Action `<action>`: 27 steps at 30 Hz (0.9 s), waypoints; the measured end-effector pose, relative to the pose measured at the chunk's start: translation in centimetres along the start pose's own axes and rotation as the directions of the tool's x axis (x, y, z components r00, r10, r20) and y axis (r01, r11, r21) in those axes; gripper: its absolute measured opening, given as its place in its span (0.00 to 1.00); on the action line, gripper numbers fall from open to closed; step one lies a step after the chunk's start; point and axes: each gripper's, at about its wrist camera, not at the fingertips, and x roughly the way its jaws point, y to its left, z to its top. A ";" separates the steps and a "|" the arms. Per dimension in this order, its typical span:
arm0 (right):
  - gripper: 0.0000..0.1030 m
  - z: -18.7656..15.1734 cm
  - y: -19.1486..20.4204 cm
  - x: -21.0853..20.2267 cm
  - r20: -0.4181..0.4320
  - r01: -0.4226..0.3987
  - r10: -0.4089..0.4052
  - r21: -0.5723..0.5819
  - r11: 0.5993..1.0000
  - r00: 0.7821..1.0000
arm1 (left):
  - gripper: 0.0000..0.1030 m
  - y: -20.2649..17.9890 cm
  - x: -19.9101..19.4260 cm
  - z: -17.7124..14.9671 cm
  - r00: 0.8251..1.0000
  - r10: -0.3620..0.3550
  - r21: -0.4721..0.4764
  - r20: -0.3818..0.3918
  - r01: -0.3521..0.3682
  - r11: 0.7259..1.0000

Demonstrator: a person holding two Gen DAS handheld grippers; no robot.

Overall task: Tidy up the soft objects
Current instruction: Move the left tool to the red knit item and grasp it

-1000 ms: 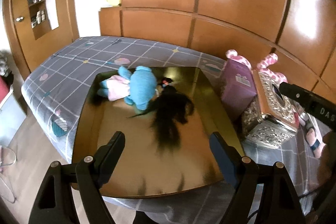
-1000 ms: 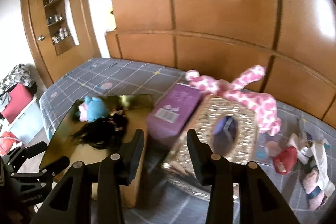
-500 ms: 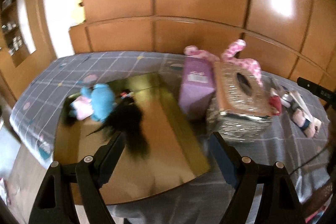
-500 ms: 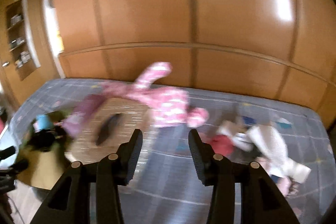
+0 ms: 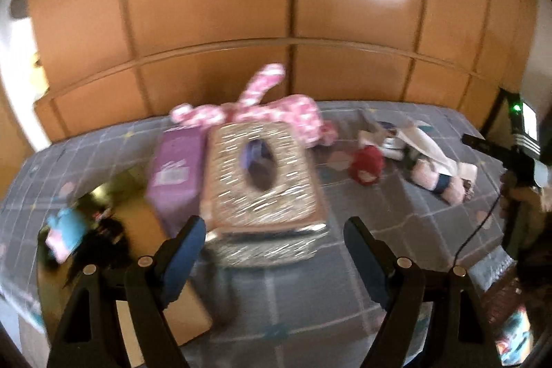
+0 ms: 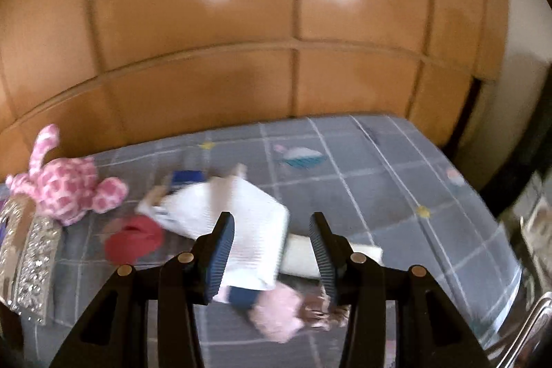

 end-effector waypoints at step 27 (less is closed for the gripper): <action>0.44 -0.3 -4.2 1.7 -0.073 -0.171 0.202 0.307 0.936 0.977 | 0.76 -15.9 23.8 6.3 0.965 -0.002 0.292 -0.262 0.081 0.953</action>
